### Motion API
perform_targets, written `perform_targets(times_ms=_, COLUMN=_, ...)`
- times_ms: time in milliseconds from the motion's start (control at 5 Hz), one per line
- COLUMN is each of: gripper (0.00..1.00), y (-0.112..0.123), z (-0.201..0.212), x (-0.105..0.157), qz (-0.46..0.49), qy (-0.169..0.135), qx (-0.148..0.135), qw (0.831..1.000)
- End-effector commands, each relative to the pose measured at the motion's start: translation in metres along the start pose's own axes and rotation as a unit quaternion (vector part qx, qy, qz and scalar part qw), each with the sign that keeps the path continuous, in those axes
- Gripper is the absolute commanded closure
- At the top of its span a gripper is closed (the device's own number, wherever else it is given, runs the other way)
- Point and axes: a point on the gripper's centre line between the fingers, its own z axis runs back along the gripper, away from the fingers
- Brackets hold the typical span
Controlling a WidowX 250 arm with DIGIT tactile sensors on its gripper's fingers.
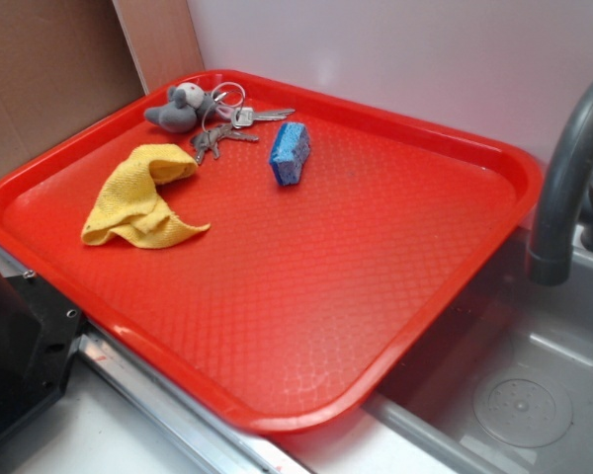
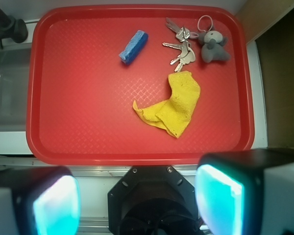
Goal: Grab the silver keys.
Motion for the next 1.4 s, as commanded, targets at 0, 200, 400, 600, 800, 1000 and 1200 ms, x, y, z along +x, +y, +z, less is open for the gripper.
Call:
perform_targets(times_ms=0, gripper=0.0, y=0.0, z=0.0, x=0.0, qz=0.0, qy=0.0, qx=0.0, qw=1.0)
perform_targets(times_ms=200, gripper=0.0, y=0.029, z=-0.021, x=0.041, qz=-0.029, qy=-0.029, qx=0.121, qw=0.992)
perform_targets(times_ms=400, gripper=0.0, y=0.052, z=-0.044, x=0.073, qz=-0.086, qy=-0.053, qx=0.148, qw=0.984)
perform_targets(times_ms=600, gripper=0.0, y=0.065, z=-0.074, x=0.094, qz=-0.124, qy=-0.087, qx=0.182, qw=0.972)
perform_targets(times_ms=800, gripper=0.0, y=0.065, z=-0.074, x=0.094, qz=-0.124, qy=-0.087, qx=0.182, qw=0.972)
perform_targets(times_ms=1000, gripper=0.0, y=0.065, z=-0.074, x=0.094, qz=-0.124, qy=-0.087, qx=0.182, qw=0.972)
perform_targets(times_ms=1200, gripper=0.0, y=0.065, z=-0.074, x=0.094, qz=-0.124, qy=-0.087, qx=0.182, qw=0.972)
